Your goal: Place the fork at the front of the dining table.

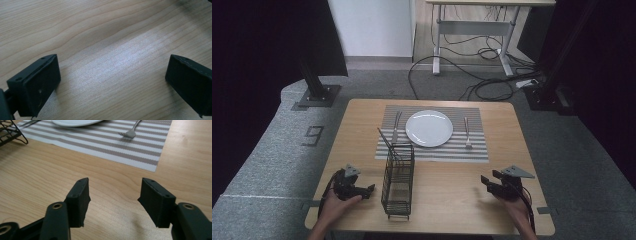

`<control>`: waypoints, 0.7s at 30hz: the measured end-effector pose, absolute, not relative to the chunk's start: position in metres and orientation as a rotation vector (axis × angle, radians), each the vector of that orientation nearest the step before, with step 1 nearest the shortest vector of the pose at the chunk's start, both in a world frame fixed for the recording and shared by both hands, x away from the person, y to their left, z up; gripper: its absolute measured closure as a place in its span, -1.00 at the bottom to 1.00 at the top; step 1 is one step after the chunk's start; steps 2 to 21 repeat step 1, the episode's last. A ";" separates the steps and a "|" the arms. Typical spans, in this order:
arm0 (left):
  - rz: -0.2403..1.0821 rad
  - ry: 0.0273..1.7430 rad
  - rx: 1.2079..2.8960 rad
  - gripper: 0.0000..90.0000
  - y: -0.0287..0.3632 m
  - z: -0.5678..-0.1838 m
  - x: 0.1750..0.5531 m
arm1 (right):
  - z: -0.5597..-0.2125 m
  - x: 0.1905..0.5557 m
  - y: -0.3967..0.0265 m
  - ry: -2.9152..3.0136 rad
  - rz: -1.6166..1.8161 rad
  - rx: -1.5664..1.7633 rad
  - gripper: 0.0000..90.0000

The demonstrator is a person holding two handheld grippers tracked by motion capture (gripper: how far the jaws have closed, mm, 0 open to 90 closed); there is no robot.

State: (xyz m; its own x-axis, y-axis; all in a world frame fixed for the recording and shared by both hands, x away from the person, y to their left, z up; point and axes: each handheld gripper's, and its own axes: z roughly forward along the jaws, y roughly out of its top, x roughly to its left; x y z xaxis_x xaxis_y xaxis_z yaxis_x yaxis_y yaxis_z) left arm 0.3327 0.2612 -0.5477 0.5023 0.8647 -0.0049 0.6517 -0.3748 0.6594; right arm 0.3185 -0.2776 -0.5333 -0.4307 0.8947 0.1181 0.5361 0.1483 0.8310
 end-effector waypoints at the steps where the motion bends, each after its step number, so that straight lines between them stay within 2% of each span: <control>1: 0.460 1.237 2.145 -1.00 0.261 -0.548 0.333 | -0.535 0.320 -0.277 2.037 1.184 1.367 -0.18; 21: 0.460 1.237 2.145 -1.00 0.261 -0.548 0.333 | -0.535 0.320 -0.277 2.037 1.184 1.367 -0.18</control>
